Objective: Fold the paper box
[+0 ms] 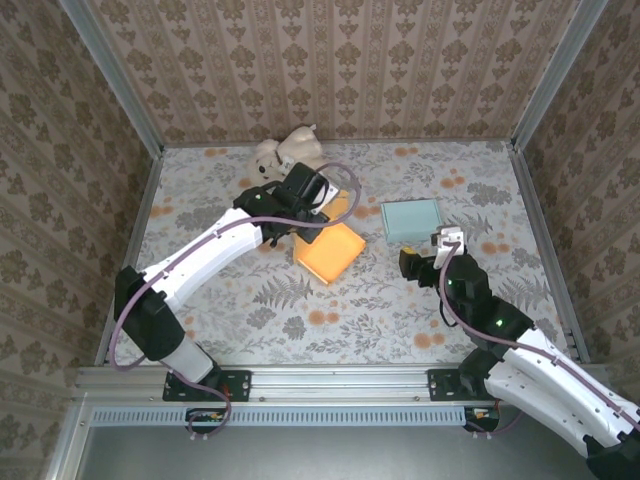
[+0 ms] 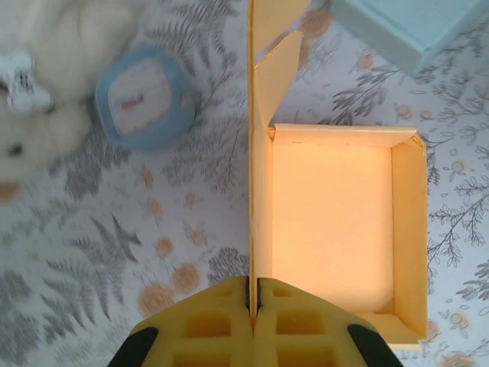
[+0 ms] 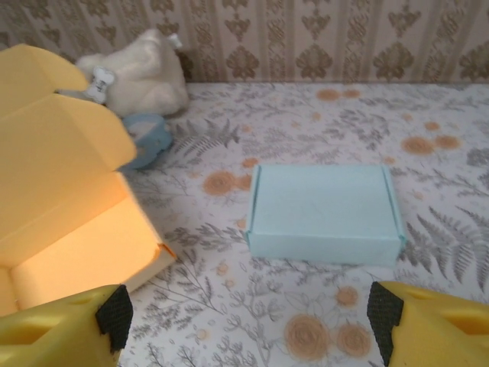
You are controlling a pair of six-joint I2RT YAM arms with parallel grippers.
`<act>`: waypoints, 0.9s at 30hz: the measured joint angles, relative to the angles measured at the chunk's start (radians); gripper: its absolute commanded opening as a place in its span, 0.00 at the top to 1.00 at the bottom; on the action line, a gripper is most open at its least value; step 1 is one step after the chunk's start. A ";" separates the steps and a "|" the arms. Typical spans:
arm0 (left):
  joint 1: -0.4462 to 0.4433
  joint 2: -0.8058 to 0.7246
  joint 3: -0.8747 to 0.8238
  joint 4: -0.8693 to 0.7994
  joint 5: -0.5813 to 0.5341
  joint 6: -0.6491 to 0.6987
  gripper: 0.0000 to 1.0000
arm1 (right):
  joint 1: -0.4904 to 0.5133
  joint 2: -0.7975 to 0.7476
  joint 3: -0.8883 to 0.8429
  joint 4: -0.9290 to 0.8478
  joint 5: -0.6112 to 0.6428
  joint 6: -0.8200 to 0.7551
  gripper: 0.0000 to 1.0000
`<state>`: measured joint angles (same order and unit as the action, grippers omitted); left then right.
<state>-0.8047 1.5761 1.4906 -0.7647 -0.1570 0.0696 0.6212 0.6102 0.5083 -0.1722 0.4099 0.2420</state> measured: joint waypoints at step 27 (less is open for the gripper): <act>0.100 -0.180 -0.269 0.257 0.384 0.979 1.00 | -0.187 0.459 -0.029 0.515 -0.501 -0.452 0.39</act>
<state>-0.7044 1.3960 1.2213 -0.5076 0.2268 1.0485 0.4343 1.0695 0.4793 0.3428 -0.0914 -0.2100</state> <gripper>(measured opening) 0.050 0.651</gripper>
